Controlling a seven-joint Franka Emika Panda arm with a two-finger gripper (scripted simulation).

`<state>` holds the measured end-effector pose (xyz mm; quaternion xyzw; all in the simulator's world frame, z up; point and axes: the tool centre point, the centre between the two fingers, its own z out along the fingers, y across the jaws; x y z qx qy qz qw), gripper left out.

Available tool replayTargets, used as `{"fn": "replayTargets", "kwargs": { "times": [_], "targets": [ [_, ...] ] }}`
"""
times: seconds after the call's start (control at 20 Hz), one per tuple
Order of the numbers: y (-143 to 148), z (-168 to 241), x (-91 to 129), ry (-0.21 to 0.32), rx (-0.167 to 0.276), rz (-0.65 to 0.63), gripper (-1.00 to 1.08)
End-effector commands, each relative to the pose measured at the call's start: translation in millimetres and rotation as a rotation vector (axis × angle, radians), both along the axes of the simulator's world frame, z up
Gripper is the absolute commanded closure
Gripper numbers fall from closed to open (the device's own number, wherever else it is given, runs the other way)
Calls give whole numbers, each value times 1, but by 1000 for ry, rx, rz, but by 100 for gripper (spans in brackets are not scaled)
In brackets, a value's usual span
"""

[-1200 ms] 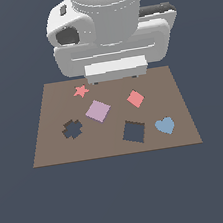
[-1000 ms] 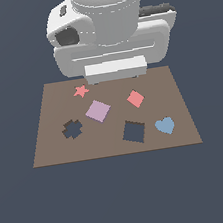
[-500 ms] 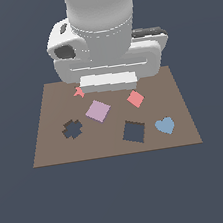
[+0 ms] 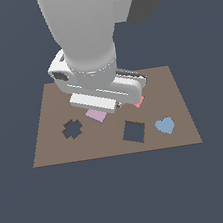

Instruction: Insert a designated object into the corresponding slot on a board.

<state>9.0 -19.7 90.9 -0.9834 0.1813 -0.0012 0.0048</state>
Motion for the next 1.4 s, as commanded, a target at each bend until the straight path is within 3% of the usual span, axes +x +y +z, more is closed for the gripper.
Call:
{"fn": "replayTargets", "kwargs": {
  "times": [0.0,0.45,1.15,1.2,1.35],
  "targets": [
    [-7,-13,1,1,-4,-64,-92],
    [-21,-39,1,4,-9,-191,-92],
    [-22,-61,0,5,-9,-198,-92],
    [-22,-61,0,5,-9,-198,108],
    [-22,-61,0,5,-9,-198,108]
  ]
}}
